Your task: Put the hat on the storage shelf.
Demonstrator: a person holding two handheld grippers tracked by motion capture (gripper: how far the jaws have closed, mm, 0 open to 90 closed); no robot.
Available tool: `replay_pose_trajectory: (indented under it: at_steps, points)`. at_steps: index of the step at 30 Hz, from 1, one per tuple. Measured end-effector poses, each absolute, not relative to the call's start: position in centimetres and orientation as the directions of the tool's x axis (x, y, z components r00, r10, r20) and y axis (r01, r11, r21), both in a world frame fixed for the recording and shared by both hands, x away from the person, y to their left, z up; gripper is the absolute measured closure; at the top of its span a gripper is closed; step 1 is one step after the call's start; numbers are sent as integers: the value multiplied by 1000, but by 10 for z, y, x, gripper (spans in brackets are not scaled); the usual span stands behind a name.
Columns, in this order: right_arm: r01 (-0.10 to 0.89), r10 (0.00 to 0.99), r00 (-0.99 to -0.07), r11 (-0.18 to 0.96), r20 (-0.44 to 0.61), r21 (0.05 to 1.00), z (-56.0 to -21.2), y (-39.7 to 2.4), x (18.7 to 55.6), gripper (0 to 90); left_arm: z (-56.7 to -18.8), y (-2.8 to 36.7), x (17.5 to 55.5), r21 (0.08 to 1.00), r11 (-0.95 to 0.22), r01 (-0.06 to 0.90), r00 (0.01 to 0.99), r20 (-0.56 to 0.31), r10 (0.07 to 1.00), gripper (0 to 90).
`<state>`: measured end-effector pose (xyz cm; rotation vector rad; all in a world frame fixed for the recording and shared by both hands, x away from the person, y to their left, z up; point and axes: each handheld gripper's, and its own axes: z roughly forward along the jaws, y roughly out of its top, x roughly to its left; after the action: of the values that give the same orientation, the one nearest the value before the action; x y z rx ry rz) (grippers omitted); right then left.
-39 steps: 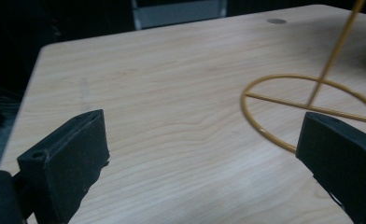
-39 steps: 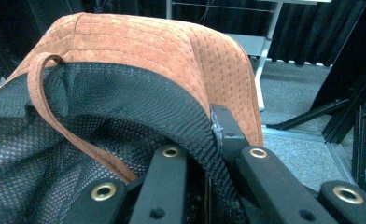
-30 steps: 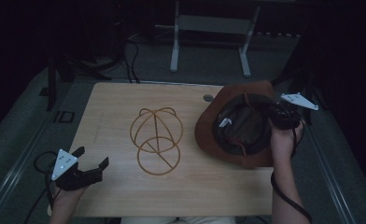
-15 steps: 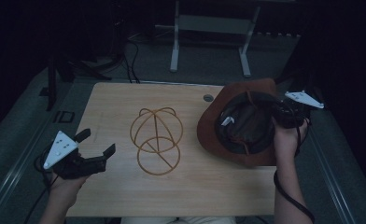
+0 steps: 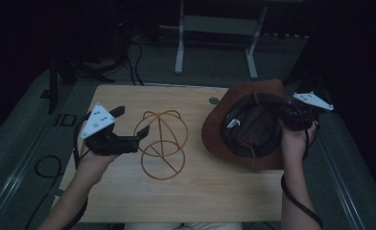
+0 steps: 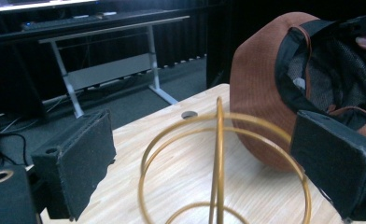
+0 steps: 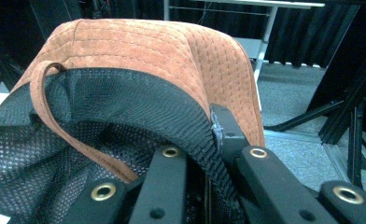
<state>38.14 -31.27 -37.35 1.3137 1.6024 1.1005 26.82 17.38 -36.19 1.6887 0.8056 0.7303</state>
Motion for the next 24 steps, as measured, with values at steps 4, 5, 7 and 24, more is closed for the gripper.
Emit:
replay_pose_trajectory:
  at_steps: [4,5,7,24]
  points:
    - [311,985,-170,87,-35,946,-372,-313,381,846,-355,155,282,965,-220,143,603,91,792,74]
    - [311,985,-171,85,-32,946,-372,-313,380,846,-352,149,286,965,-219,145,616,85,783,74]
    - [309,984,-172,86,-33,947,-371,-312,380,846,-349,140,293,964,-224,144,622,88,778,74]
    - [294,984,-177,80,-28,952,-364,-316,374,845,-336,56,326,946,-297,129,702,124,701,74]
